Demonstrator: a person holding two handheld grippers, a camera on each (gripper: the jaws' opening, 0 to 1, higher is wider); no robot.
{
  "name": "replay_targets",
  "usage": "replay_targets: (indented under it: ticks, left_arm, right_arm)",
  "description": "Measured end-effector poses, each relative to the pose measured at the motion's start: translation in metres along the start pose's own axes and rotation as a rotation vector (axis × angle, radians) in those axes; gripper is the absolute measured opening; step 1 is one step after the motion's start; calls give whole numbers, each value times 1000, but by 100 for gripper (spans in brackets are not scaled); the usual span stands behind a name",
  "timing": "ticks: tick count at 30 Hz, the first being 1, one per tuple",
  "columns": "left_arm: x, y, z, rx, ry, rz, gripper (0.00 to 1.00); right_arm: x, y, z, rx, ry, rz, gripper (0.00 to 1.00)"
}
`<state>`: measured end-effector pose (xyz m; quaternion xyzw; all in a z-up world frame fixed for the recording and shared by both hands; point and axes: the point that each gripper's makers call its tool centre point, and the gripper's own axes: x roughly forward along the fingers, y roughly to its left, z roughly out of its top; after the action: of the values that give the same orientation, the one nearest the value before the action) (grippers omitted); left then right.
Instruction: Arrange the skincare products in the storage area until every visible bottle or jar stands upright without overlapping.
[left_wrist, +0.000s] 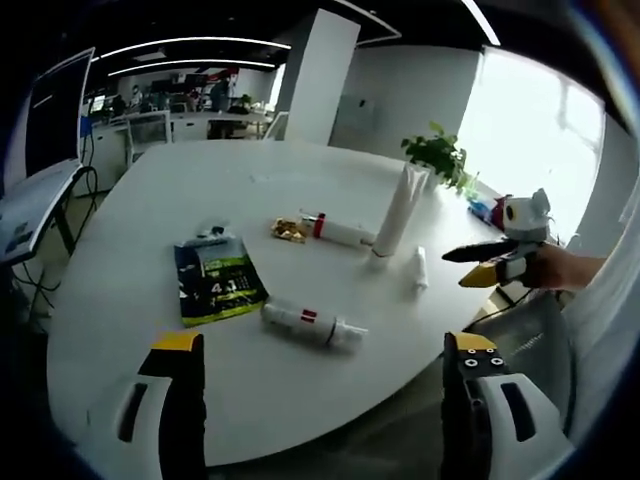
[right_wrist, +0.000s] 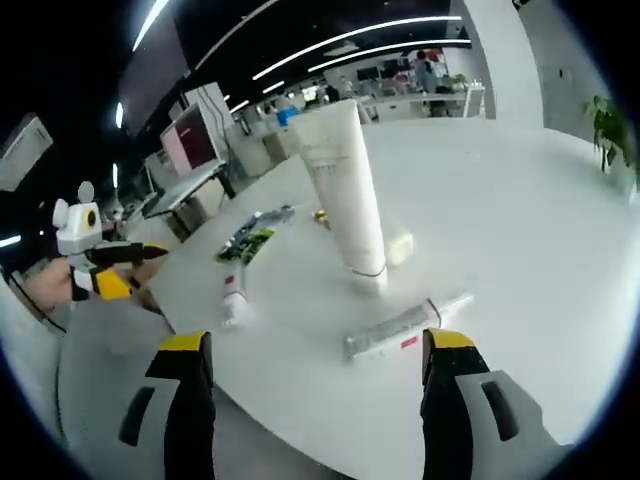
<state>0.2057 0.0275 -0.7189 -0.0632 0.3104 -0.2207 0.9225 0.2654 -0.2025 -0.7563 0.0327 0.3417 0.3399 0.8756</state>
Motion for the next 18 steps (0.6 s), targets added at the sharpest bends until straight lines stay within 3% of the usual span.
replay_targets:
  ticks: [18]
  left_arm:
    - [12, 3, -7, -40, 25, -10, 89]
  right_arm:
    - [26, -42, -5, 14, 126, -102, 74]
